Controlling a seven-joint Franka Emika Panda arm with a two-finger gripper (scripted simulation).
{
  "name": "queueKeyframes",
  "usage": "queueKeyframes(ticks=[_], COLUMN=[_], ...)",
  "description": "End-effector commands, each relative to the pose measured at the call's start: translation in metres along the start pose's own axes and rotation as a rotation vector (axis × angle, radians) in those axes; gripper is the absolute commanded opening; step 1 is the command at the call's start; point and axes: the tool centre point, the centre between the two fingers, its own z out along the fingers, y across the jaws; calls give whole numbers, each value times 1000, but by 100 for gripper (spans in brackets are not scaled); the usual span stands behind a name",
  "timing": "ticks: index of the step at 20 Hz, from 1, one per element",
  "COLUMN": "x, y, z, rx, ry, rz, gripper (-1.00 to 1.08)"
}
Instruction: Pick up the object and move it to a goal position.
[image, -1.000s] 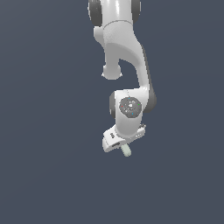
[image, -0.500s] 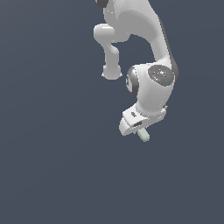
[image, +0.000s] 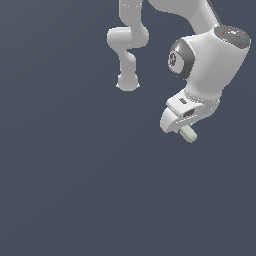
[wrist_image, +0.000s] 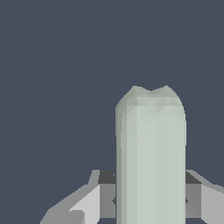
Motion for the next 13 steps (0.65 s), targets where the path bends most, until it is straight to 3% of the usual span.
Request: queueKeyframes(ticks=[1,7,13], x=[0,1,2], y=[-15,-35,-35], z=[-17,-39,-39], rx=[0,1,1], ry=[-1,-1,-1], rz=[1,1,2], gripper=[-100,-100,-100])
